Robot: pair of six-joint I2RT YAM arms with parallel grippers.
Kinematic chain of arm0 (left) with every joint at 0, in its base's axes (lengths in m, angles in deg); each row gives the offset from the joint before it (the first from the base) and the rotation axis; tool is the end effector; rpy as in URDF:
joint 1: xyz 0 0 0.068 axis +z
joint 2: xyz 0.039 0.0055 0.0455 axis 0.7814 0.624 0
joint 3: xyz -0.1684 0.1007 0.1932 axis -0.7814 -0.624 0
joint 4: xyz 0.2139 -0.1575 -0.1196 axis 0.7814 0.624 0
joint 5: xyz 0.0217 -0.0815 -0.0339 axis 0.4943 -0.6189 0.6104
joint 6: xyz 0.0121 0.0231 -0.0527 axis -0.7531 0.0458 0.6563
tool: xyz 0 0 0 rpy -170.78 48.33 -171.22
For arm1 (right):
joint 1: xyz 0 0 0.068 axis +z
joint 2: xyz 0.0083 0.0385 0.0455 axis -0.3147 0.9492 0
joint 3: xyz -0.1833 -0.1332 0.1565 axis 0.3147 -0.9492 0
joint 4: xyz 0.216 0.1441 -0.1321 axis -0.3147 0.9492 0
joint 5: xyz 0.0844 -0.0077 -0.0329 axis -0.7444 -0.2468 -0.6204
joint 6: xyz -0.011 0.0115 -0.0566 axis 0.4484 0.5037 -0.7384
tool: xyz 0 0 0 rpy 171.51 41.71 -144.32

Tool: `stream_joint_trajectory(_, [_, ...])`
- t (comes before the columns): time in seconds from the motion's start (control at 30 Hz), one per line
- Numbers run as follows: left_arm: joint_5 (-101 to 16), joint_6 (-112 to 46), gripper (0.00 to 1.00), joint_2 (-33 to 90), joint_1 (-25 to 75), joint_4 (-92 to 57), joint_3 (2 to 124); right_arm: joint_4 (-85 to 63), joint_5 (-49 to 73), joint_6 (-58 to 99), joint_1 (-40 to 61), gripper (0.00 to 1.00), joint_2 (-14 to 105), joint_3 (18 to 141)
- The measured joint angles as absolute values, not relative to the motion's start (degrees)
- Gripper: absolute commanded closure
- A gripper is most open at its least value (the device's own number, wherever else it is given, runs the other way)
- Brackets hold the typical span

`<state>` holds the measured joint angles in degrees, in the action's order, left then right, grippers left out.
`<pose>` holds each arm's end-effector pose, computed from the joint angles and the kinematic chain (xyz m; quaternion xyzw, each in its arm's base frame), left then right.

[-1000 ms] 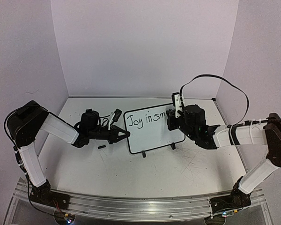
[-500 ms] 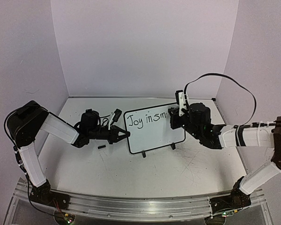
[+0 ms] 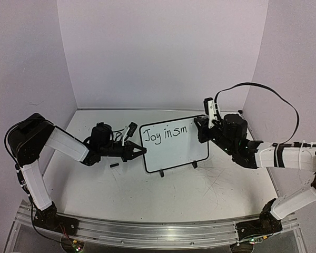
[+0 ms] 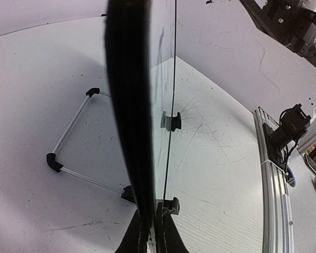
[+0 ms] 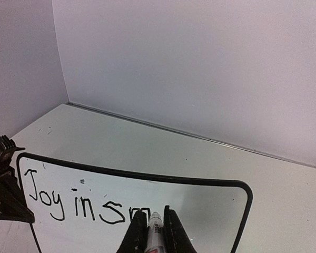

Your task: Write a sentence on the whiteboard

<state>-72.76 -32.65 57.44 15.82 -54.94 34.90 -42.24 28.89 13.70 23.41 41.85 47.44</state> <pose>0.2903 -0.2403 0.1269 0.3473 0.7160 -0.4649 0.3880 0.2592 0.2224 0.2593 -0.2080 0.6997 0.1881 0.6571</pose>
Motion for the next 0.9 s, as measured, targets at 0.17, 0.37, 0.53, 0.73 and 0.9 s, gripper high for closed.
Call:
stream_joint_trajectory(0.17, [-72.16, -32.72, 1.00, 57.22, 15.69, -54.36, 35.04, -41.96, 27.78, 13.68, 22.76, 1.00, 42.38, 46.93])
stream_joint_trajectory(0.37, [-71.54, -32.74, 1.00, 57.02, 15.52, -54.15, 35.04, -41.91, 27.77, 14.18, 22.72, 1.00, 42.38, 46.42])
stream_joint_trajectory(0.53, [-71.34, -32.78, 1.00, 56.93, 15.40, -54.12, 35.04, -41.28, 27.77, 15.21, 22.67, 1.00, 43.55, 46.90])
stream_joint_trajectory(0.73, [-71.26, -33.19, 1.00, 56.78, 15.31, -54.03, 35.04, -39.81, 26.84, 15.42, 22.67, 1.00, 45.72, 47.96])
stream_joint_trajectory(0.9, [-71.26, -33.40, 1.00, 56.74, 15.31, -54.01, 35.04, -39.58, 26.48, 14.13, 22.67, 1.00, 45.72, 48.06])
